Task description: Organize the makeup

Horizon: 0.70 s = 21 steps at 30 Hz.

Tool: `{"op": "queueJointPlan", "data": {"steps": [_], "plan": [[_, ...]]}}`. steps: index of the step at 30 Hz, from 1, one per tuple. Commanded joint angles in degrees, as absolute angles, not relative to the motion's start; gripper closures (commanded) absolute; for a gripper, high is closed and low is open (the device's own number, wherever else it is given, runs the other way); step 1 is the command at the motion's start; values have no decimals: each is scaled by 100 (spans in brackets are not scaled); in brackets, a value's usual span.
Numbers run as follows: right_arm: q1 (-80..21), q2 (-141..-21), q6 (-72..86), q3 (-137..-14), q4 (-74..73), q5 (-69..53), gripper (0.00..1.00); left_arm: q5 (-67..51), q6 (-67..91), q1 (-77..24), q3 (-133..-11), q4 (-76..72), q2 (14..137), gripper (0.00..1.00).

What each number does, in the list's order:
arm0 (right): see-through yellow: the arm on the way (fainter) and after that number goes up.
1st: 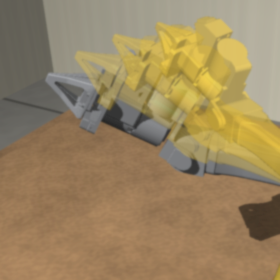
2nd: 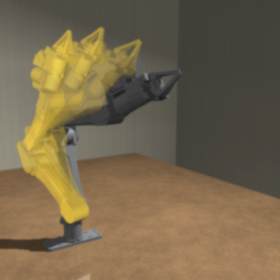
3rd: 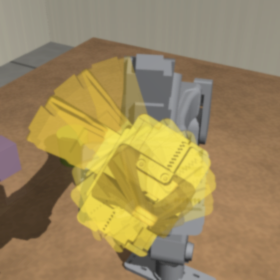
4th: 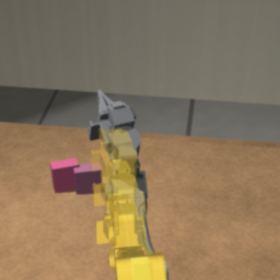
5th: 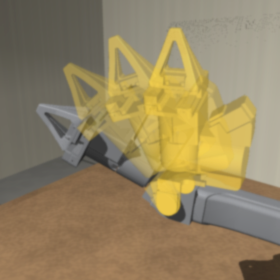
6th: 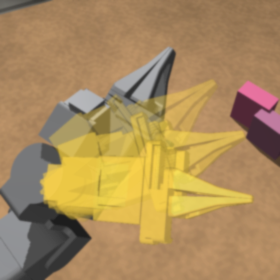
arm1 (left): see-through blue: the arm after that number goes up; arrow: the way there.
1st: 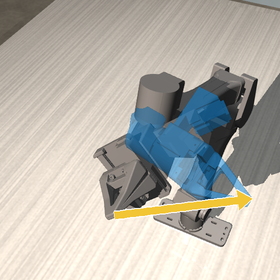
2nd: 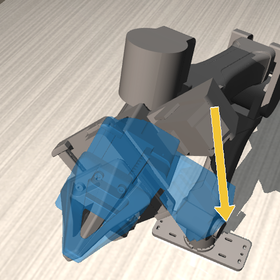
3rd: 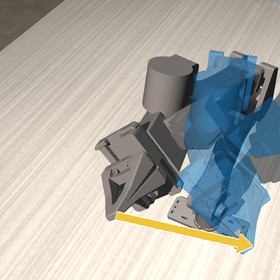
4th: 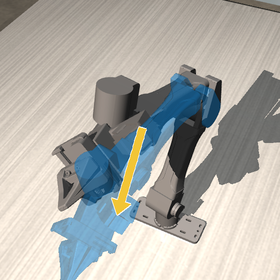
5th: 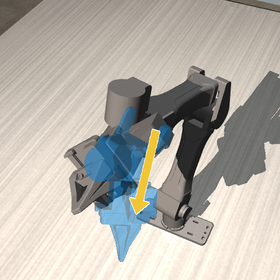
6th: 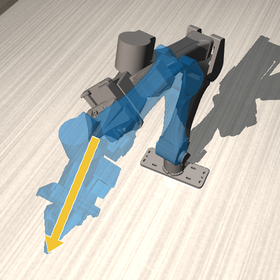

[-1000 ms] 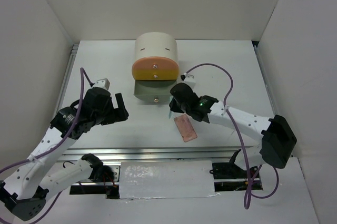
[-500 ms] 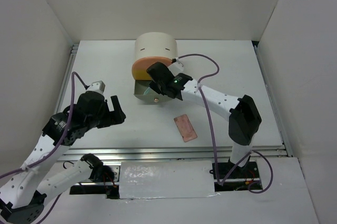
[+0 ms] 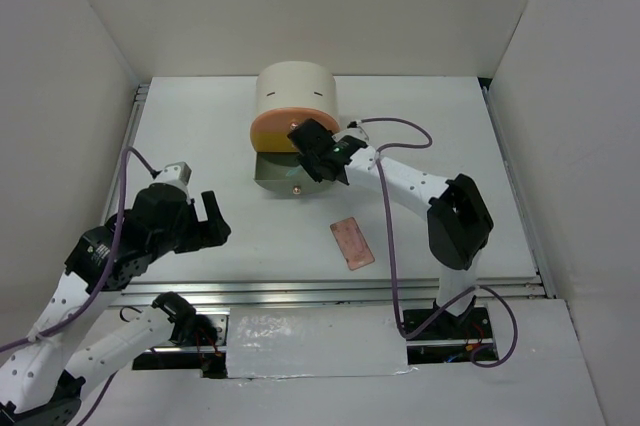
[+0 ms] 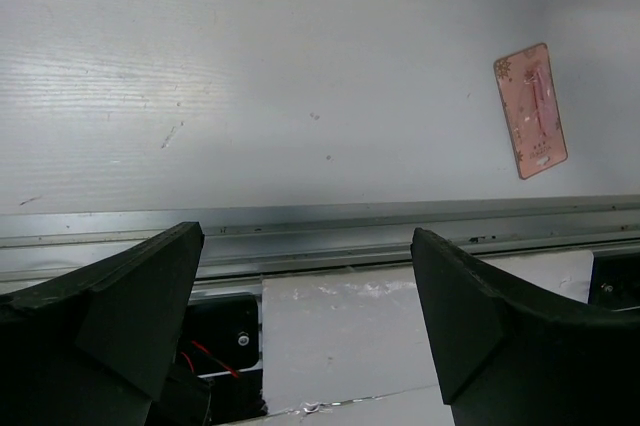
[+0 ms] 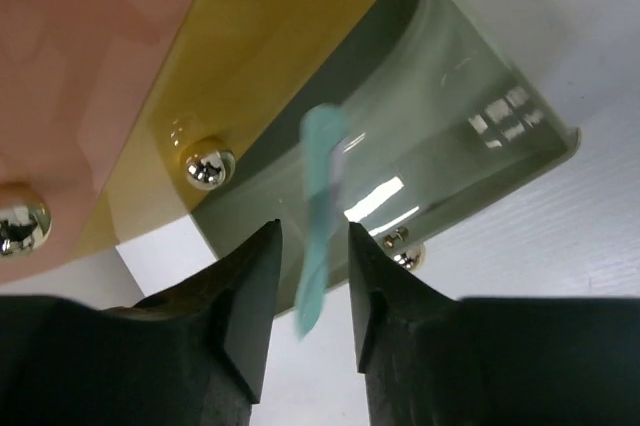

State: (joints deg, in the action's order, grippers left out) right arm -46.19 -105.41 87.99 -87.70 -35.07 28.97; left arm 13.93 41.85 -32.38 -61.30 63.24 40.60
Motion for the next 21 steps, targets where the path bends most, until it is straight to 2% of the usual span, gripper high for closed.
{"op": "queueJointPlan", "data": {"steps": [1, 2, 4, 6, 9, 14, 16, 18, 19, 21], "plan": [[-4597, -10670, 8895, -9070, -3630, 3208, 54, 1362, 4008, -3234, -6293, 6363, 4078, 1], [-4553, -10661, 8790, -9044, -3560, 3199, 45, 1354, 3999, -3234, -6293, 6346, 4104, 1], [-4483, -10644, 8693, -9000, -3428, 3094, 36, 1318, 3973, -3243, -6275, 6328, 4131, 1], [-4404, -10635, 8605, -9000, -3410, 3015, 31, 1301, 3955, -3234, -6267, 6293, 4166, 1], [-4403, -10407, 8447, -8983, -3524, 3076, 28, 1178, 3850, -3234, -6232, 6171, 4254, 1], [-4403, -8582, 7613, -7622, -2822, 3304, 27, 686, 3946, -3252, -5986, 5802, 4772, 1], [-4237, -7784, 7271, -7201, -3040, 3453, 23, 511, 4226, -3330, -5801, 5389, 5087, 1], [-3800, -7176, 7050, -7041, -3661, 3323, 20, 963, 4804, -3970, -5853, 5012, 5595, 0], [-3658, -6998, 6962, -6997, -3883, 3227, 19, 1263, 4999, -4721, -5975, 4940, 5851, 1], [-3349, -6462, 6680, -6873, -4384, 3190, 11, 1773, 5474, -5350, -6581, 4948, 6948, 1]]}}
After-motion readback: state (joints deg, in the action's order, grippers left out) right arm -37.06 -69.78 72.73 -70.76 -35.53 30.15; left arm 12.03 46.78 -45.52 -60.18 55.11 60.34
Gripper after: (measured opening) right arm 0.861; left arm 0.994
